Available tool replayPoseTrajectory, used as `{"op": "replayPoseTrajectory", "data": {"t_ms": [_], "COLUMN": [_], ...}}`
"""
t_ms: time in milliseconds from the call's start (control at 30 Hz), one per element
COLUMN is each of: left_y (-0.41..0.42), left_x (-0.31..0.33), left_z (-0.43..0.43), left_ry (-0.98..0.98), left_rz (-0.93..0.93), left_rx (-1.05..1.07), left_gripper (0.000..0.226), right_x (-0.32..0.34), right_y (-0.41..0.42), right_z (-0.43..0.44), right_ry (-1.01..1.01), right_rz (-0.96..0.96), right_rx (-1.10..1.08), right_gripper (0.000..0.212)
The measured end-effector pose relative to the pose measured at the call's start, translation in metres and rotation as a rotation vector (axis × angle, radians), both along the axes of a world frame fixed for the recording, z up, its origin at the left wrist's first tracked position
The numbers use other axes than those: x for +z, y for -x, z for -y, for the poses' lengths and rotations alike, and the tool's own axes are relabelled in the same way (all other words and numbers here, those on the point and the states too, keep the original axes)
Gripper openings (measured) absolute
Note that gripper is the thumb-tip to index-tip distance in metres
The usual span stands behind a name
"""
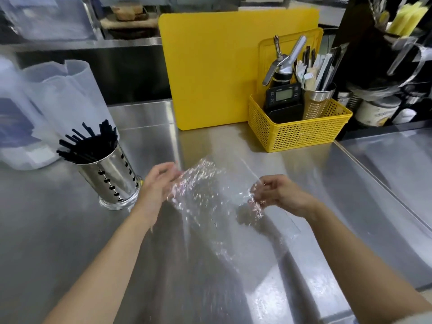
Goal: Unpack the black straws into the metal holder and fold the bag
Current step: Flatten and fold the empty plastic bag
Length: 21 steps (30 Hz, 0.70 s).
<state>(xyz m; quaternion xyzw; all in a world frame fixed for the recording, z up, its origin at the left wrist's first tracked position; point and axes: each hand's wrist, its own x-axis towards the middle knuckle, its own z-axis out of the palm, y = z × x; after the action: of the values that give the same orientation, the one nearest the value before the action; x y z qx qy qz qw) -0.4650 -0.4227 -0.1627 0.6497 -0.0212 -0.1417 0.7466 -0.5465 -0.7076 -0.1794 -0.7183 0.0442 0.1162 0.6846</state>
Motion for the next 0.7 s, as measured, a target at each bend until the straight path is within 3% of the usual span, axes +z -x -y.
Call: {"op": "replayPoseTrajectory", "data": {"t_ms": [100, 167, 300, 433, 600, 700], "left_y": [0.002, 0.012, 0.028, 0.025, 0.024, 0.027], "left_x": [-0.002, -0.005, -0.013, -0.014, -0.016, -0.019], "left_z": [-0.007, -0.003, 0.015, 0.015, 0.010, 0.009], "left_ry": [0.012, -0.040, -0.211, -0.208, -0.339, -0.309], "left_rz": [-0.242, -0.315, -0.227, -0.150, -0.038, -0.003], "left_rx": [-0.169, -0.301, -0.321, -0.200, -0.167, -0.203], "left_gripper": [0.095, 0.101, 0.045, 0.016, 0.012, 0.006], "right_x": [0.002, 0.001, -0.003, -0.006, -0.019, -0.025], "right_y": [-0.004, -0.007, -0.008, -0.005, 0.004, 0.009], "right_z": [-0.002, -0.010, -0.025, -0.021, -0.005, 0.001], "right_ry": [-0.194, -0.296, -0.331, -0.293, -0.132, -0.165], "right_rz": [0.041, 0.033, 0.006, -0.012, -0.085, -0.096], "right_rx": [-0.128, -0.210, -0.253, -0.261, -0.214, -0.210], "right_gripper": [0.022, 0.015, 0.017, 0.011, 0.008, 0.004]}}
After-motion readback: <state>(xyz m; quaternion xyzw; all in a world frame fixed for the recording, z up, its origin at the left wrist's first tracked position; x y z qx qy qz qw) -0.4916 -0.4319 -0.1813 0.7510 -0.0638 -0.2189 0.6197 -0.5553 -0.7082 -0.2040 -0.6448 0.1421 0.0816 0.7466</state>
